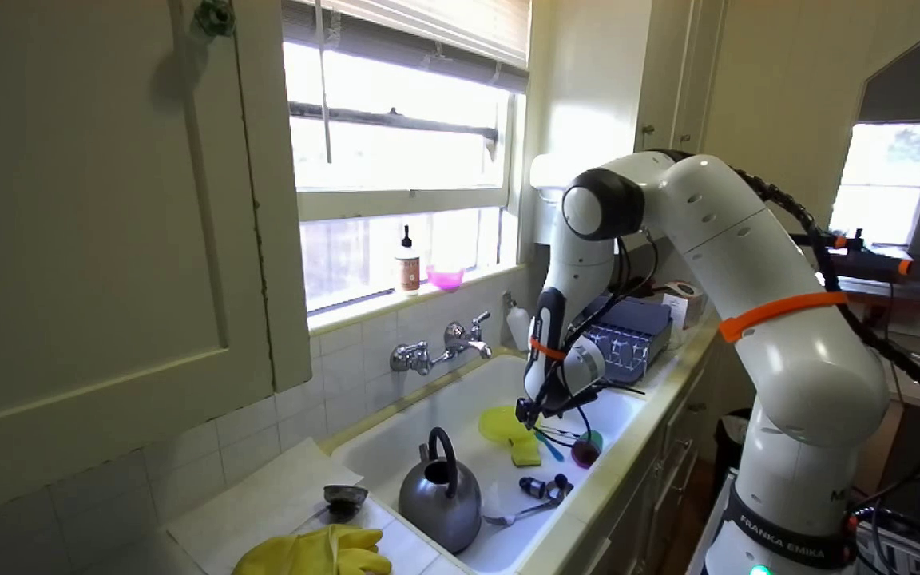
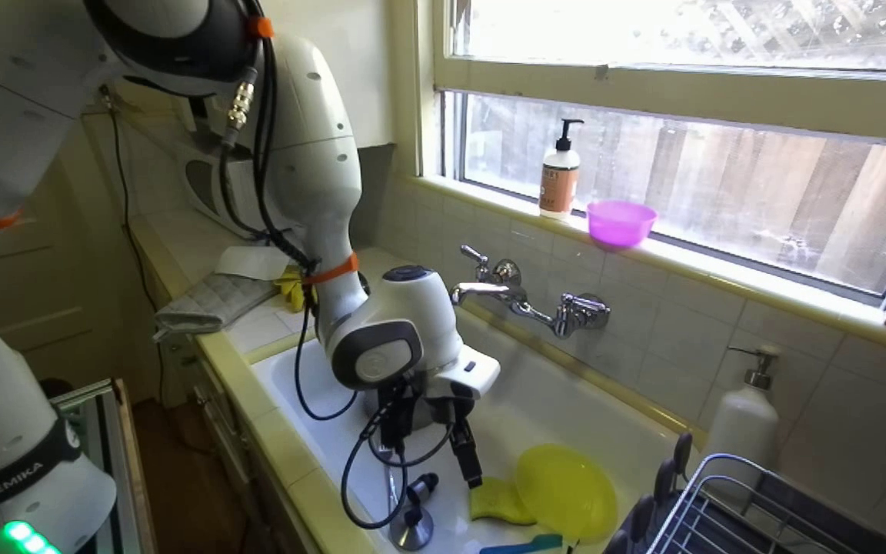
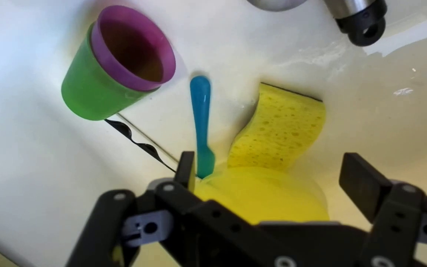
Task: Move the kettle to the left side of the sink then use the yellow sponge to wipe the yellow plate.
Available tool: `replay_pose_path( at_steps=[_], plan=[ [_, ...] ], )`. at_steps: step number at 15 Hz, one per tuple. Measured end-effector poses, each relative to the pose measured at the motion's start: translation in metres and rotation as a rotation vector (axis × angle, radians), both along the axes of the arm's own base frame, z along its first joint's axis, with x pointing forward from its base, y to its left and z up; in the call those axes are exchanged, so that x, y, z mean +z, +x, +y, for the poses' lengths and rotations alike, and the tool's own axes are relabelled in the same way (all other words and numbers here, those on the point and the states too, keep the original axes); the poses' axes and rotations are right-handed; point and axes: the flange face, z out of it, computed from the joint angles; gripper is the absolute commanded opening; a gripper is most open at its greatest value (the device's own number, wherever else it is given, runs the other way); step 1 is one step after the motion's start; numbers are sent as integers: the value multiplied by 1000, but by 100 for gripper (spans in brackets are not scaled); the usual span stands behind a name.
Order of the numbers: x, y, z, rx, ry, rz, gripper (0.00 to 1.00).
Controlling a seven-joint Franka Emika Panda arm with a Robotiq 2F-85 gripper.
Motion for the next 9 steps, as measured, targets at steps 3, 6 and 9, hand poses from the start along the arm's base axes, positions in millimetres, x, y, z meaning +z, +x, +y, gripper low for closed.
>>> replay_pose_path(
  at_steps=[3, 6, 9],
  plan=[
    [-26, 14, 1, 35, -24, 5, 100],
    [-47, 26, 0, 60, -36, 8, 100],
    [-66, 39, 0, 88, -48, -10, 100]
  ],
)
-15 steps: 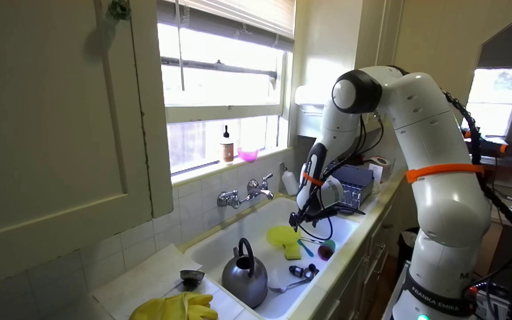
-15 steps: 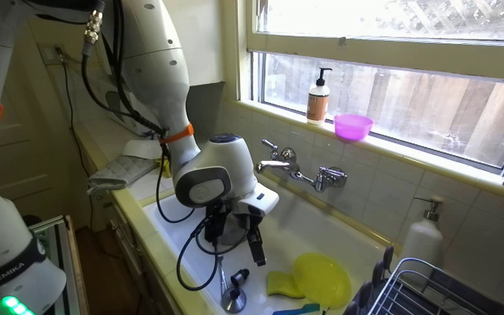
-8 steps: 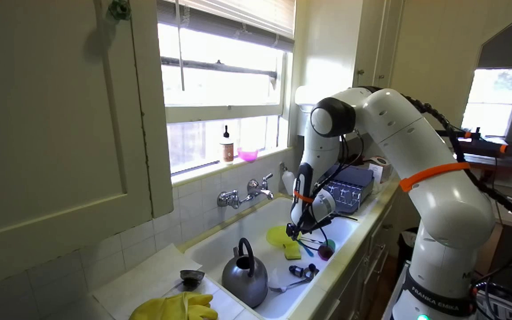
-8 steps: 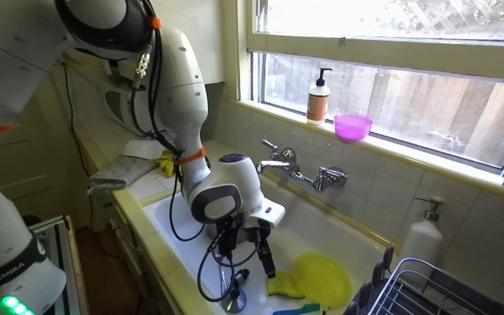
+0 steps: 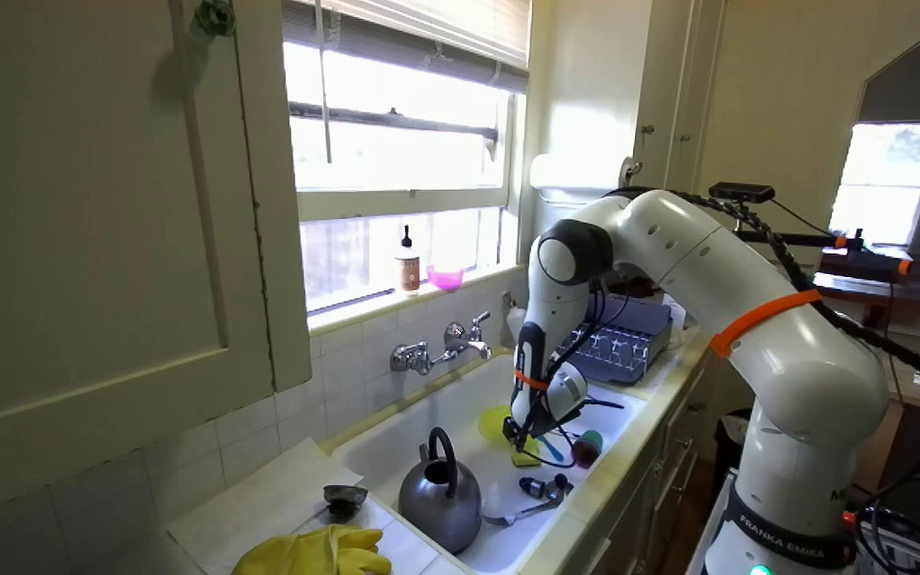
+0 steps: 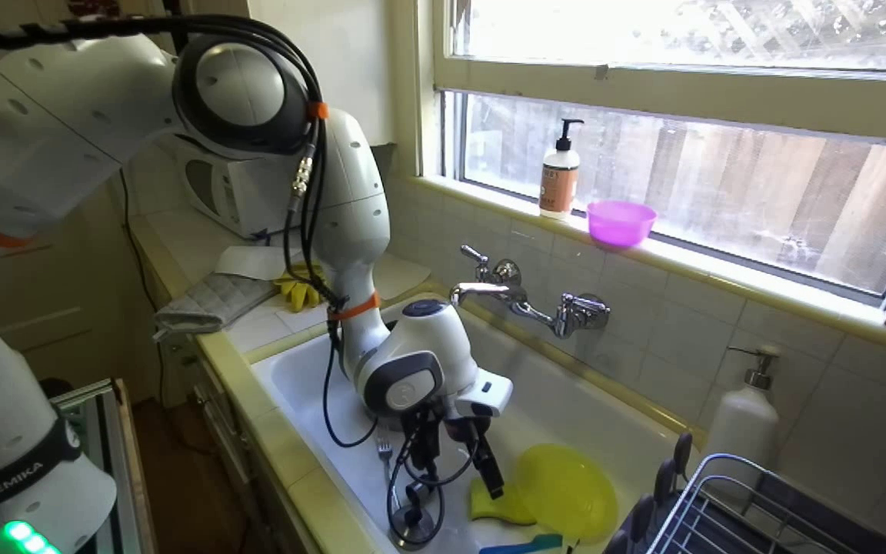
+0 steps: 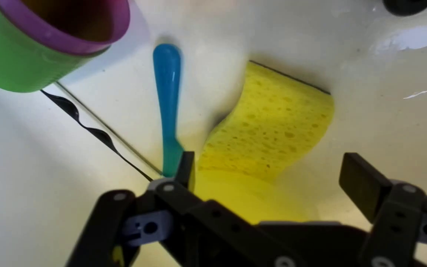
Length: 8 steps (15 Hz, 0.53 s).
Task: Move the kettle to the left side of the sink then use the yellow sponge to wipe the yellow plate.
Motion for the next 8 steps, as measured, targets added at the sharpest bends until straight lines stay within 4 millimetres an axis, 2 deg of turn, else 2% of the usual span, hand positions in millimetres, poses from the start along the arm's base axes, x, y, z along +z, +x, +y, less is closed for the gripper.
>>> replay_pose_path(
  at_steps=[5, 7, 8],
  plan=[
    [-29, 18, 3, 44, -9, -3, 100],
    [-40, 21, 5, 73, -12, 26, 73],
    [-46, 23, 6, 89, -12, 46, 66]
  ],
)
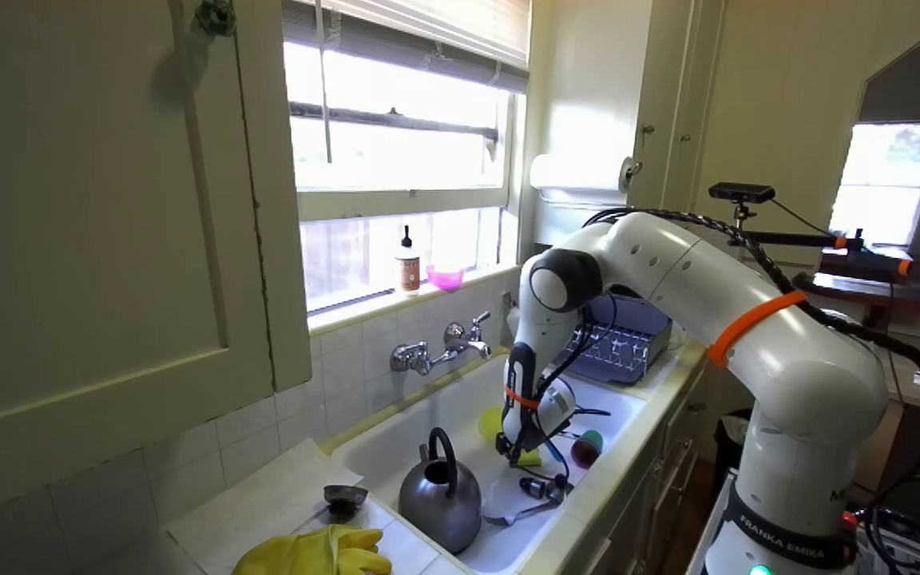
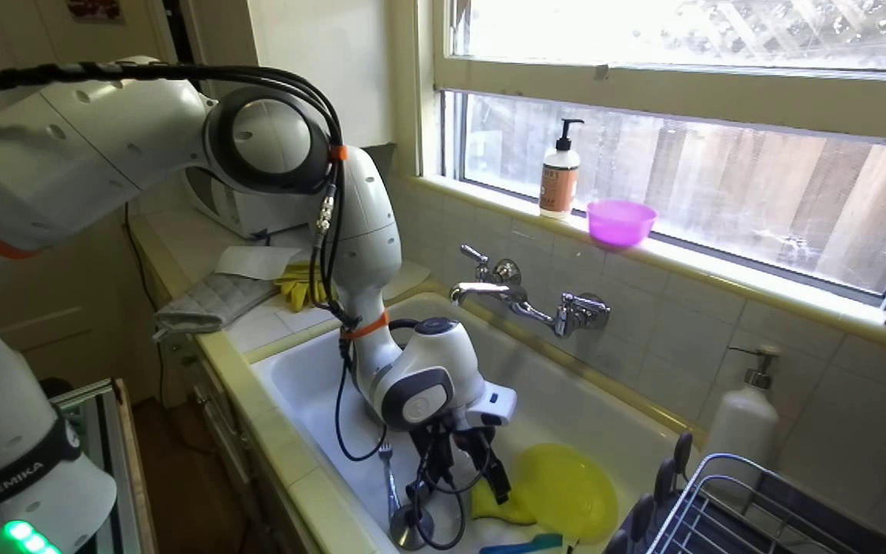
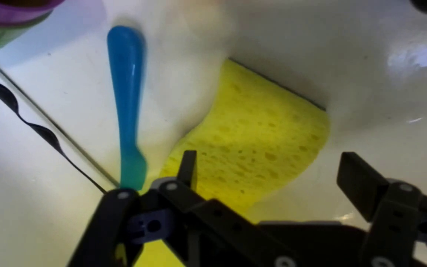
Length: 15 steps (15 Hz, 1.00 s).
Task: Move the kettle to the left side of the sink then use the yellow sponge to wipe the yellow plate.
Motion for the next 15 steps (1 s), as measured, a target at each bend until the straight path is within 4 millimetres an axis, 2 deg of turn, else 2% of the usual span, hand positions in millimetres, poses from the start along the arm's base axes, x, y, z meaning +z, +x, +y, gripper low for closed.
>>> replay_pose_path(
  at_steps=[4, 9, 15],
  plan=[
    [-13, 6, 2, 37, -1, 45, 34],
    [-4, 14, 5, 40, 62, 15, 1],
    [25, 19, -4, 24, 183, 3, 1]
  ],
)
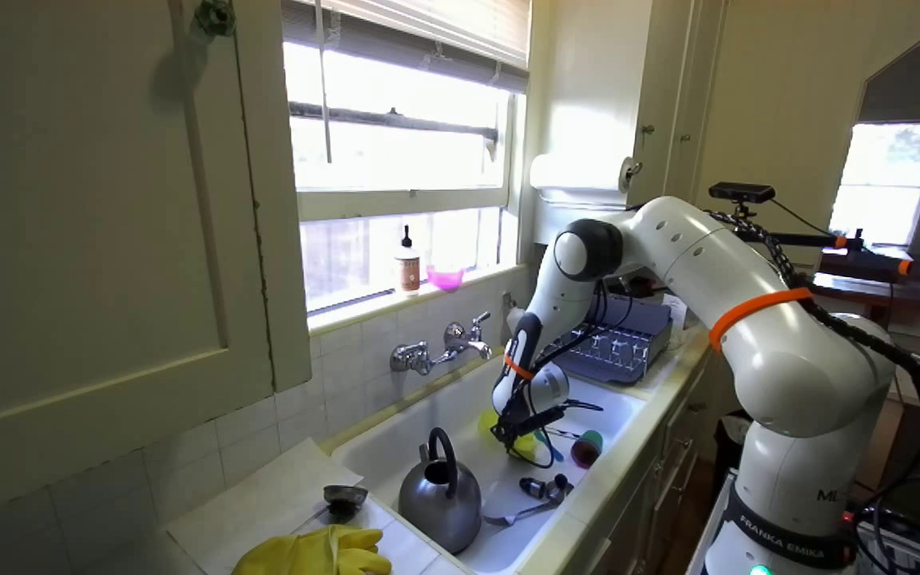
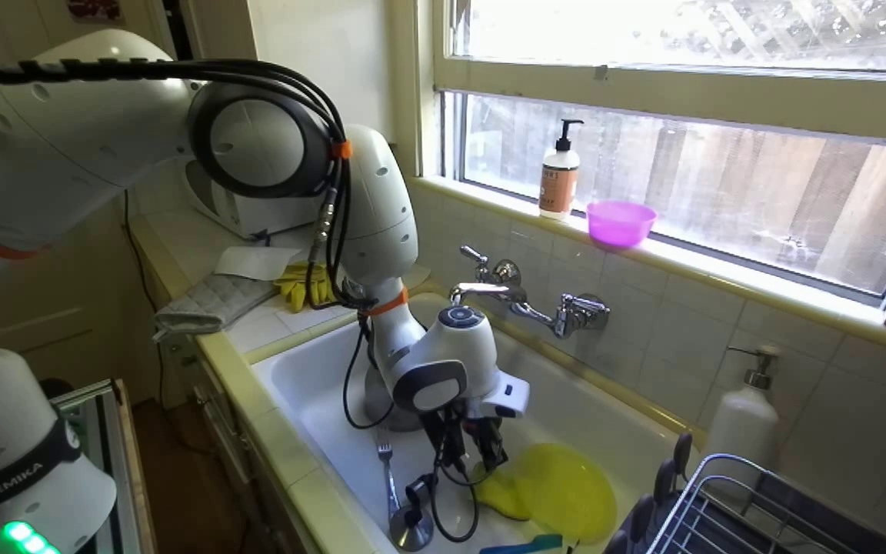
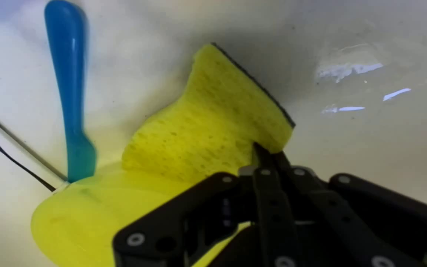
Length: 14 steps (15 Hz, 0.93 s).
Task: Move the kettle to the left side of the sink then use the yellow sponge to wipe the yellow plate.
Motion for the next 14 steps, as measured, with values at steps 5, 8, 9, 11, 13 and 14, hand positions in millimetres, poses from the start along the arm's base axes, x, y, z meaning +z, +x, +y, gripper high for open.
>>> replay_pose_path(
  at_steps=[5, 8, 9, 11, 13, 14],
  plan=[
    [20, -10, -1, 30, 82, 65, 1],
    [35, -20, 1, 66, 118, 83, 1],
    [40, -24, 1, 73, 121, 83, 1],
    [53, -33, -3, 75, 109, 83, 1],
    [69, -39, -12, 69, 68, 54, 1],
    [78, -40, -17, 67, 44, 33, 1]
  ],
)
